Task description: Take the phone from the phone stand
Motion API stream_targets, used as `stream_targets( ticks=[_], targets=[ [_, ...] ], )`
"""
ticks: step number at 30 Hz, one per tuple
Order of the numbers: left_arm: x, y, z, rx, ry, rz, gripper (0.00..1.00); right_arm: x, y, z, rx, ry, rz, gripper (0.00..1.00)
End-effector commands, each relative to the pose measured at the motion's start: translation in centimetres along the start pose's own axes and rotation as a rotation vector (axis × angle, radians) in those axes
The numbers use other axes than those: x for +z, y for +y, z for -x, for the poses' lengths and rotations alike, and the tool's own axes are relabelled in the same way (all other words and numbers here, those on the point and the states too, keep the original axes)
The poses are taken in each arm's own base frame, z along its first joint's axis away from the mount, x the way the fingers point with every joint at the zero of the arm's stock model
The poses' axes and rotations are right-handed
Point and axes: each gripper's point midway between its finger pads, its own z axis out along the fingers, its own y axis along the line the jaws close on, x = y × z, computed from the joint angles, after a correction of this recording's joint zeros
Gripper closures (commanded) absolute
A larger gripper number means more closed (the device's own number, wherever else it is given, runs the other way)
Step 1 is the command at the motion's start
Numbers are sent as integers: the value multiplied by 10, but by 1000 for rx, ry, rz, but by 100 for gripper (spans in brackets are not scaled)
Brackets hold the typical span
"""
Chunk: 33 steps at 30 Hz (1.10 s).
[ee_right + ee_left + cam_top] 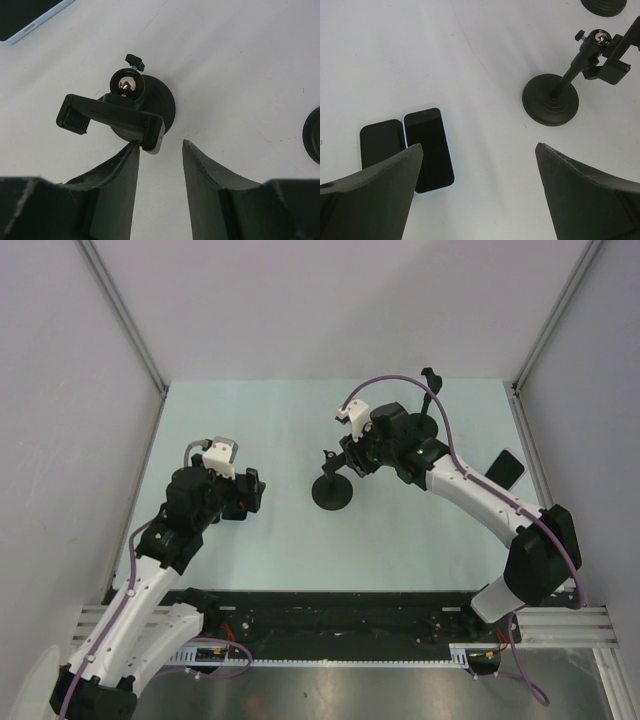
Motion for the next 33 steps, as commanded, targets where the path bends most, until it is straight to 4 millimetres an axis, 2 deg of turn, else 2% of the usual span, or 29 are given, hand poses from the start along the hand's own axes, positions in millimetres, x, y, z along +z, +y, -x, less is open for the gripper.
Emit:
stream_targets(
  ticks=[1,7,8,9,11,12,15,22,23,29,32,33],
  targets=[
    [1,-3,6,37,-28,-26,0,7,-1,17,-8,-64,4,56],
    [2,-3,6,38,-26,-25,0,12,2,21,-32,-71,31,62],
    [2,-3,6,37,-26,-24,0,13,3,21,-33,-72,34,65],
    [2,-3,7,38,-28,-22,0,13,2,22,-33,-76,31,74],
    [2,-2,6,37,-25,-19,0,13,-2,25,-32,-87,15,86],
    [2,-2,6,38,-27,-21,0,12,-9,25,-20,-89,-15,97],
    [2,-1,6,37,-25,-15,0,8,-26,34,9,-124,-73,100],
    [1,0,7,37,-28,-9,0,-13,-103,58,129,-262,-285,100],
    [1,0,7,37,-30,-9,0,-18,-121,58,163,-278,-324,100],
    [1,1,7,37,-32,-4,0,-23,-195,59,274,-389,-501,100],
    [0,1,7,37,-33,-1,0,-19,-220,56,316,-413,-565,100],
    [0,1,8,37,-35,-1,0,-20,-230,60,313,-423,-585,100]
  ],
)
